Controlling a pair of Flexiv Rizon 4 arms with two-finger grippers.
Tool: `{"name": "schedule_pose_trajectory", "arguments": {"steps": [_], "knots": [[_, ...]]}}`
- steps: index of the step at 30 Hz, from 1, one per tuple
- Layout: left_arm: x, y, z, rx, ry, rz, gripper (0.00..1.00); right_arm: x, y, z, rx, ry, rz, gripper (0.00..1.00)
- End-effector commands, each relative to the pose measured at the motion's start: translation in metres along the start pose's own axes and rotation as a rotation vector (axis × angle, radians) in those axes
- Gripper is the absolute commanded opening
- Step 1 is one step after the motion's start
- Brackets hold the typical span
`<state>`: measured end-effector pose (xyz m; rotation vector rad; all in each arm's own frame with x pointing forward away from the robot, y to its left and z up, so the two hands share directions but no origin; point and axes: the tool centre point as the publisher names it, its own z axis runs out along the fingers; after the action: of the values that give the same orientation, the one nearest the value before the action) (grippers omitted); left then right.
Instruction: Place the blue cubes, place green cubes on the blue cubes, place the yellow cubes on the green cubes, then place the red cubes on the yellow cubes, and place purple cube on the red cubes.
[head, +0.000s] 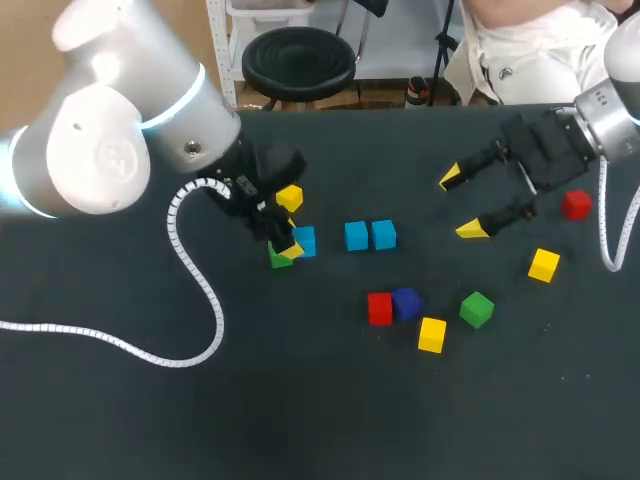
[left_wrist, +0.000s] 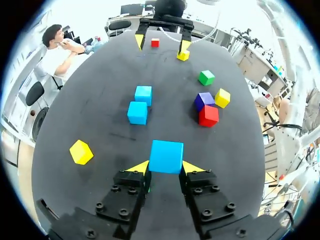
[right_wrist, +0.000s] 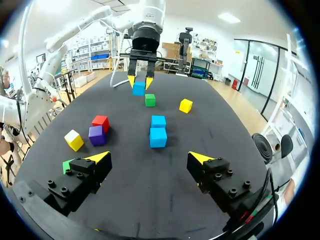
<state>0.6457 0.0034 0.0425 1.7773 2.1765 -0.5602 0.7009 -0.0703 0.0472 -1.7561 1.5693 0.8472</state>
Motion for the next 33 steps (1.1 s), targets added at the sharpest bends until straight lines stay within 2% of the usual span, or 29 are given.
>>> {"name": "schedule_pose_trajectory", "arguments": {"steps": [1,10,17,23,33], "knots": [[-0.005,-0.01,0.0,-0.019,-0.006,0.004,0.0,0.0,0.0,0.0,0.001,-0.001,-0.001,1.0],[-0.018,-0.02,0.024,-0.011,0.009,0.009,0.0,0.0,0.0,0.0,0.001,-0.001,-0.001,1.0],[-0.022,-0.013,0.03,-0.009,0.001,-0.013,0.0,0.0,0.0,0.0,0.001,-0.001,-0.001,1.0],[-0.025,-0.008,0.031,-0.046,-0.024,-0.004,0.0,0.0,0.0,0.0,0.001,-0.001,-0.001,1.0],[-0.022,0.006,0.04,-0.065,-0.035,-0.033,0.0,0.0,0.0,0.0,0.001,-0.001,-0.001,1.0]]}}
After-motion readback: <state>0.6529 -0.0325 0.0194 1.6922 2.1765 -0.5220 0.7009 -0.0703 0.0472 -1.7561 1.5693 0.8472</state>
